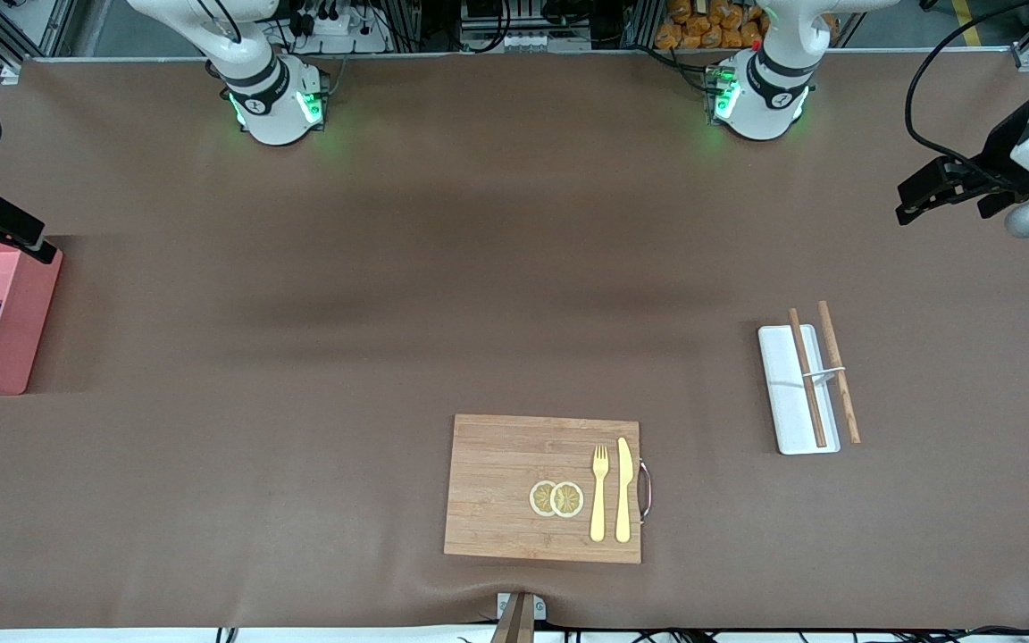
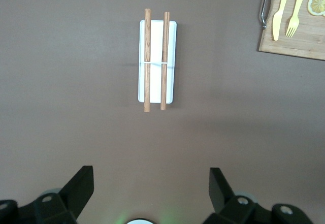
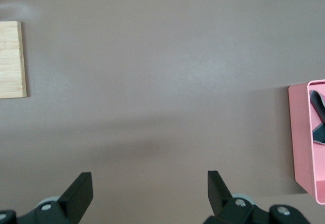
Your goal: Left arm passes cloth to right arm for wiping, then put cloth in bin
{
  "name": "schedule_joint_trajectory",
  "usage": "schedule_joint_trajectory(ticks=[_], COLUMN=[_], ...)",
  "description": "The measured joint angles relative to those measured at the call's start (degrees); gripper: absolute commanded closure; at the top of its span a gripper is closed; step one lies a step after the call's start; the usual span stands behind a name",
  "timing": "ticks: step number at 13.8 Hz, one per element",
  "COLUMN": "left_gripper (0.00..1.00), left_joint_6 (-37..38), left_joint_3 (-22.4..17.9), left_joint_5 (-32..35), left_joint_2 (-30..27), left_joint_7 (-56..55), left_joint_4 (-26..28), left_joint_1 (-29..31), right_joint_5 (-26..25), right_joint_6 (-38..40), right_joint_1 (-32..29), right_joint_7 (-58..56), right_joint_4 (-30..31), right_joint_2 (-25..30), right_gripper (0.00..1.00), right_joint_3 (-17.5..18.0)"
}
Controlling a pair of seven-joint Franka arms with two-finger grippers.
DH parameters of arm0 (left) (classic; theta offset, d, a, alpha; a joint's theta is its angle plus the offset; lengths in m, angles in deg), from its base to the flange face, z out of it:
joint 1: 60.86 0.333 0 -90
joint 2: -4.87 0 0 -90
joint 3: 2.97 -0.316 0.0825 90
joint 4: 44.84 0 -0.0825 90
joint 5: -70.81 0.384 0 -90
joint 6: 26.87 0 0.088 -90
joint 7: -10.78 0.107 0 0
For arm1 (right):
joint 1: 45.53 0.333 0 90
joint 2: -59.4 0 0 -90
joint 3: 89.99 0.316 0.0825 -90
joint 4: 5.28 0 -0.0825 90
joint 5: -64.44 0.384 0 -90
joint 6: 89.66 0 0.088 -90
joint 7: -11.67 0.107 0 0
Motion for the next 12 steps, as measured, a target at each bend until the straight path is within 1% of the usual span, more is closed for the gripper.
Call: schedule_joint_trajectory(ticks=[12], left_gripper=[0.0], left_joint_6=[0.4], left_joint_3=[0.0], left_joint_5=[0.0], left_joint_2=[0.0], left_joint_7=[0.0], left_joint_4=[-0.4], left_joint_1=[0.0], right_joint_5=[0.0], right_joint_6=[1.4], right_joint_1=[0.3], right_joint_7=[0.0], right_joint_4=[-0.6], right_joint_2=[-0.6], right_gripper=[0.0], right_joint_3=[0.0])
